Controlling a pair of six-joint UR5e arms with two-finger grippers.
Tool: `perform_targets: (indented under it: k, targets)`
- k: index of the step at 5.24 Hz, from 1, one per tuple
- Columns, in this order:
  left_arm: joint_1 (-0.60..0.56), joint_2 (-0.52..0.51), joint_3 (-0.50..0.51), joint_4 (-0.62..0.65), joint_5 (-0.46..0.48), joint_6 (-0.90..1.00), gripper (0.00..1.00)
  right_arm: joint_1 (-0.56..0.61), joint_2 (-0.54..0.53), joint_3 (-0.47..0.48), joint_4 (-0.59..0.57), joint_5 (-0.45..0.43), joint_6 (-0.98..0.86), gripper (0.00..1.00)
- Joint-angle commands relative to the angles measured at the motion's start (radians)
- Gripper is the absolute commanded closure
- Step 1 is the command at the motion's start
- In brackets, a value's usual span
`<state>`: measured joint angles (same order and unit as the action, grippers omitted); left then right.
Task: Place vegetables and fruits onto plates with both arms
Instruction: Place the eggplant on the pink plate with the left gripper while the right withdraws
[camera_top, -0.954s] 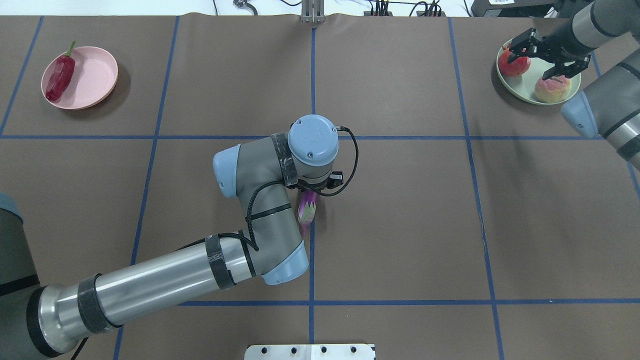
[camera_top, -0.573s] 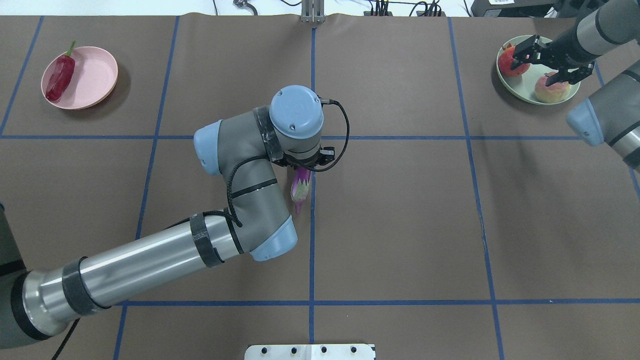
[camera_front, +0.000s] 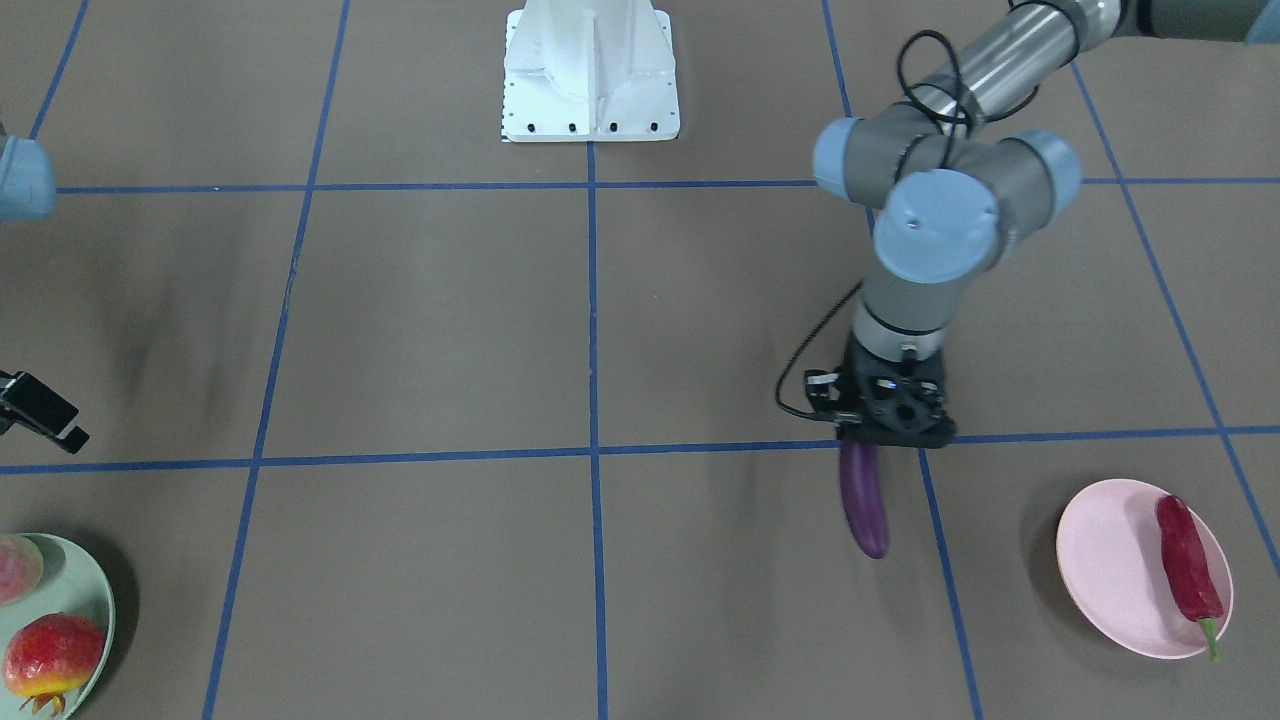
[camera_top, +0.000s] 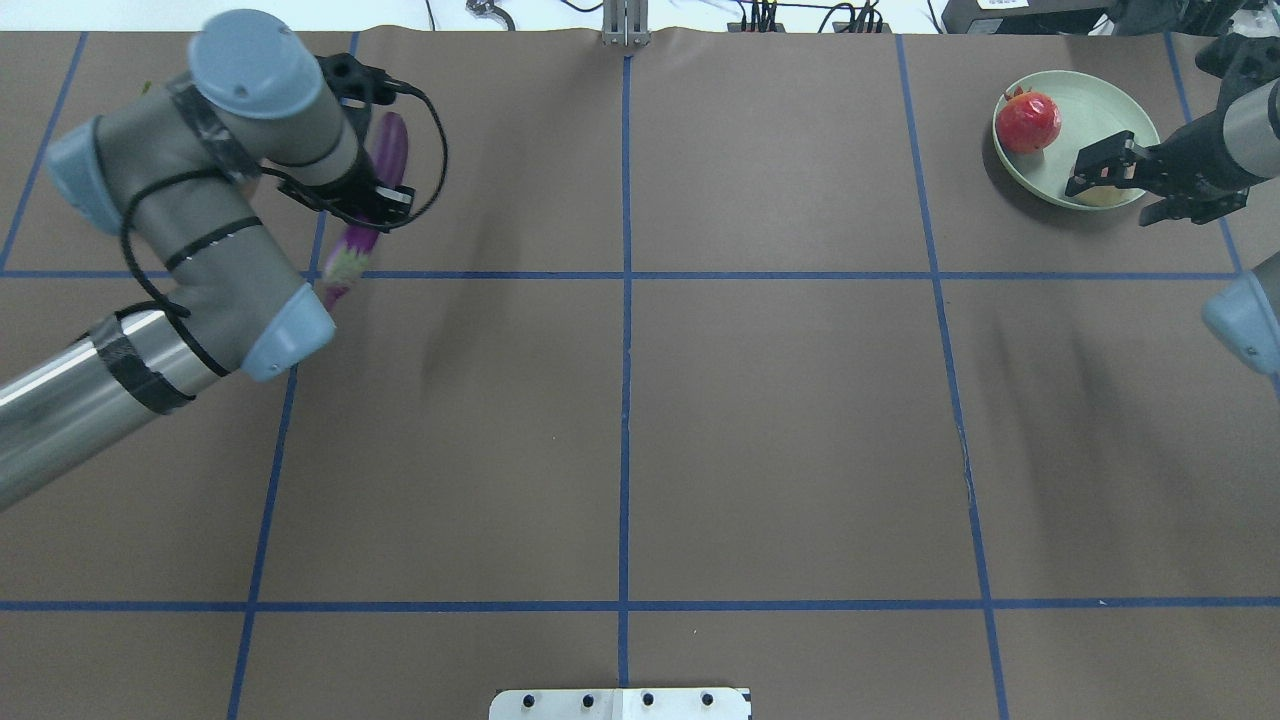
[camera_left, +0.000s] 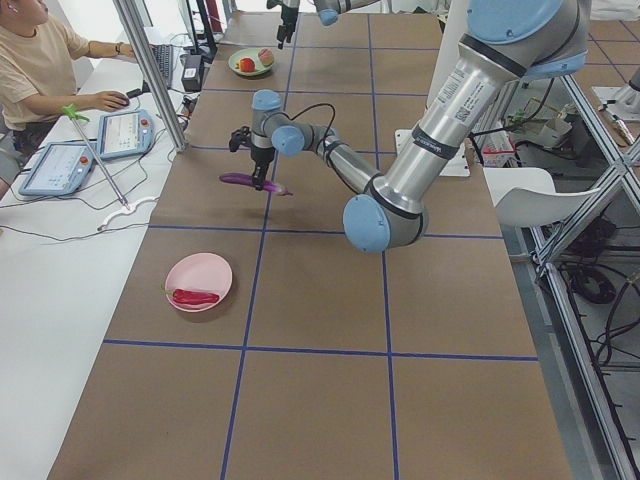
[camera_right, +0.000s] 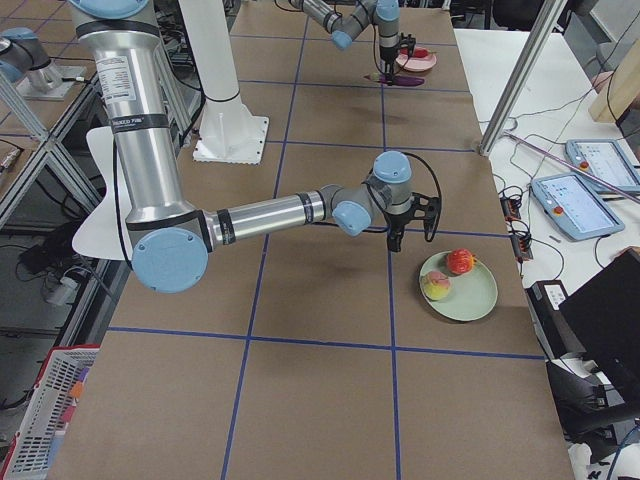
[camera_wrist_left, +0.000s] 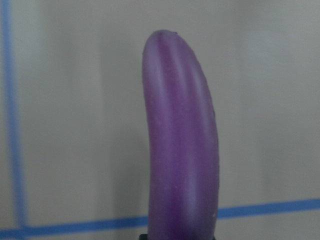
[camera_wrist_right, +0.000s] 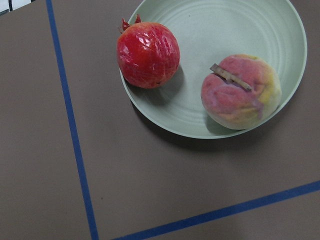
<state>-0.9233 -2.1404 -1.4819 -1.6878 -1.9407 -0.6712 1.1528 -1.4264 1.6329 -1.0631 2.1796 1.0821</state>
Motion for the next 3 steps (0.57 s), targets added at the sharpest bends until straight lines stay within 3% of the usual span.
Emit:
perform_targets:
  k: [1,2,3]
  targets:
    - [-0.244,0.025,0.212,-0.033,-0.090,0.215,1.00,-0.001,-0.073,0.065,0.002,0.002,-0.043,0.00]
    - [-0.293,-0.013,0.388,-0.135,-0.162,0.241,1.00,-0.001,-0.087,0.085,0.002,0.002,-0.044,0.00]
    - [-0.293,-0.057,0.491,-0.174,-0.161,0.240,0.98,-0.004,-0.091,0.087,0.000,0.002,-0.044,0.00]
